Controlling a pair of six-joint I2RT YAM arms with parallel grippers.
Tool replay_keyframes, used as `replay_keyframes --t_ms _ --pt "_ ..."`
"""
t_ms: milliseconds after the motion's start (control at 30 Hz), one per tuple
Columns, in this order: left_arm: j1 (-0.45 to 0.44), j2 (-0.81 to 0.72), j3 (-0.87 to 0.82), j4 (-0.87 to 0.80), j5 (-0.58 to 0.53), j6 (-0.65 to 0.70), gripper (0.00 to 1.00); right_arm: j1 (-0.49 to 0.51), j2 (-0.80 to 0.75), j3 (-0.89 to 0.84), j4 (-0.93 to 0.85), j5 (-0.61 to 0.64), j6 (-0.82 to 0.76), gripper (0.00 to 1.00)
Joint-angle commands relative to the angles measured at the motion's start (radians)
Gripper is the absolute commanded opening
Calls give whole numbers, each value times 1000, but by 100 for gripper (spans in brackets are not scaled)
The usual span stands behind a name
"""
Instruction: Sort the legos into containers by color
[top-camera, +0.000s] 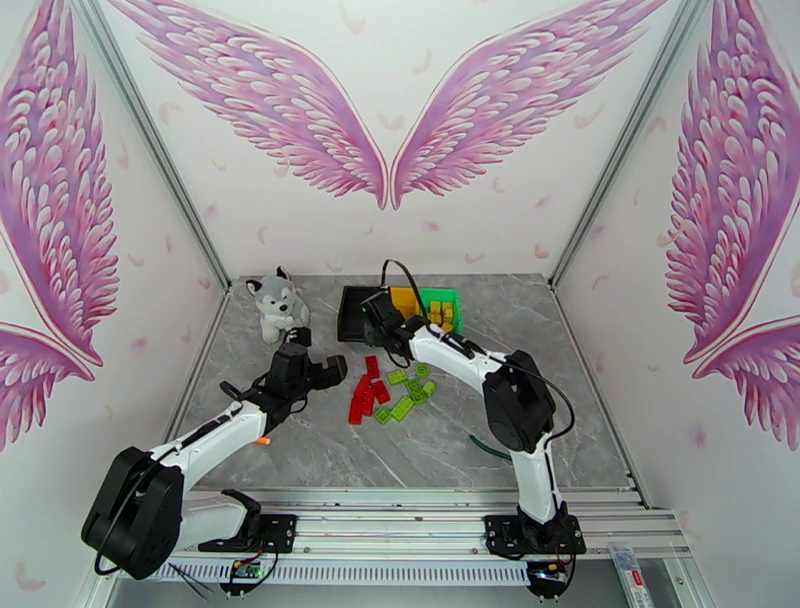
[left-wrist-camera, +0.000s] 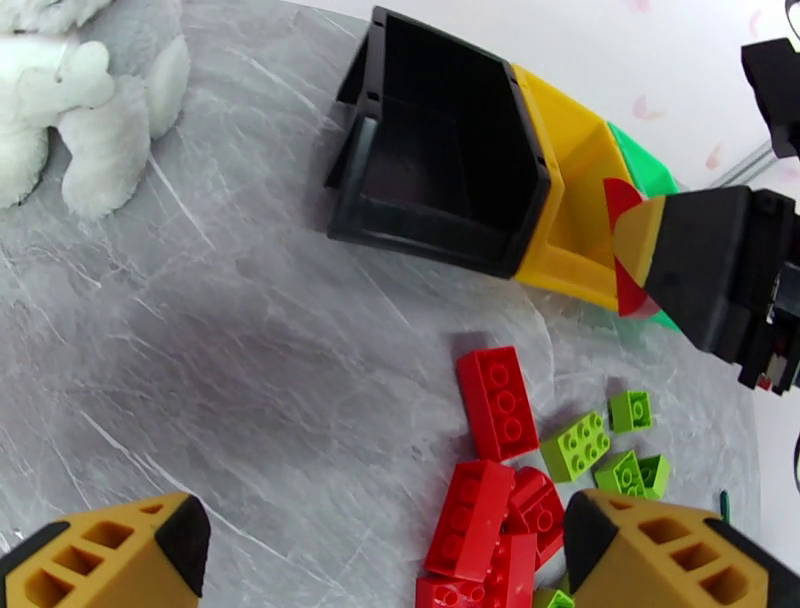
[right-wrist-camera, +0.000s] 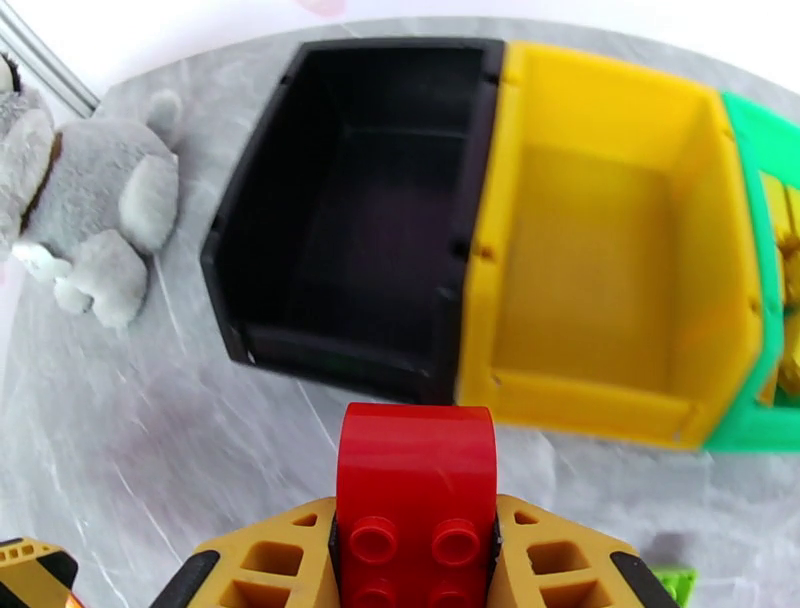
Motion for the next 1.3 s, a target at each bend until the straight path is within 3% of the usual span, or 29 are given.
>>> replay_keyframes --t_ms 0,233,367,533,633,1000,1267 --pt "21 -28 -31 34 21 -25 99 -1 81 135 -25 -20 -46 22" --pt "29 -73 -49 27 -4 -20 99 -10 277 470 -119 -1 -59 31" --pt "30 -84 -51 22 -11 -17 99 -25 327 574 -146 -8 -53 47" --pt "29 -82 -50 23 -9 -17 99 -27 305 580 -157 -8 -73 65" --pt "29 -80 -50 21 -8 -17 99 -24 262 540 -164 -5 -81 66" --pt "28 -94 -60 23 -3 -30 99 22 -27 123 -82 21 -105 58" --pt "19 -121 -80 27 6 -43 99 45 -83 -39 -90 71 -99 59"
